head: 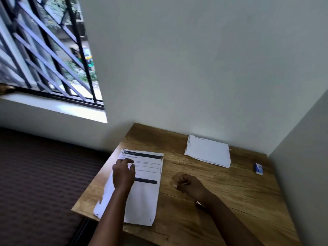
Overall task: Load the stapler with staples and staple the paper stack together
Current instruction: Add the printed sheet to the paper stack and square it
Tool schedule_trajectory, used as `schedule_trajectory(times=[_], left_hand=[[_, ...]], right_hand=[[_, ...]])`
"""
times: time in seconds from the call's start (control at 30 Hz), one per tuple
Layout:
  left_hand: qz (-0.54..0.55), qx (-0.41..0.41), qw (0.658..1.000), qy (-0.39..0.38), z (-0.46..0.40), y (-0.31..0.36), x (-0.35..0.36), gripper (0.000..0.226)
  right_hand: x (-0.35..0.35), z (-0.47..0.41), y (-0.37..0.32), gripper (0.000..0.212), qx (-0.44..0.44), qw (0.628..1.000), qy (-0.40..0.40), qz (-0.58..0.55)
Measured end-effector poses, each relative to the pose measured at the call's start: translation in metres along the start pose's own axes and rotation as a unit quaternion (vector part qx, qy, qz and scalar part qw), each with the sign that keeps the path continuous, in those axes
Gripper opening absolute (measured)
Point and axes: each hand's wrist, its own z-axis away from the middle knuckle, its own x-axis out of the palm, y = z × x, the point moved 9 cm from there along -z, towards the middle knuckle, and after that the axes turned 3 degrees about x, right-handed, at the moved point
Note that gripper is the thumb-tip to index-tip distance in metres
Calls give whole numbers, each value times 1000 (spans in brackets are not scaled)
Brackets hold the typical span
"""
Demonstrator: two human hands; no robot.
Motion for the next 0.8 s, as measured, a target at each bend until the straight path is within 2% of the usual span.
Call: schedule_trajectory(times=[0.07, 0.17, 0.23, 0.37, 0.53, 0.67, 0.8], left_hand=[[-22, -40, 999, 11, 3, -24, -18, 21], [-53, -84, 995, -21, 9, -49, -25, 36], [-47, -108, 992, -50, 13, -61, -23, 44], [-36, -126, 990, -60, 20, -70, -23, 47], [-1, -145, 989, -29, 18, -77, -33, 49], [37, -163, 986, -13, 20, -88, -37, 53], [60, -177, 982, -22, 19, -95, -32, 56]], right_hand=[[23, -8, -7, 20, 5, 1000, -25, -4], [39, -18, -12, 7, 43, 997, -6, -56], [50, -22, -12, 21, 88, 991, -4, -104], [66, -24, -17, 25, 132, 978, -23, -160], [78, -29, -17, 26, 140, 973, -29, -178], [80, -30, -15, 24, 138, 969, -10, -204], [69, -33, -14, 32, 108, 967, 30, -230]])
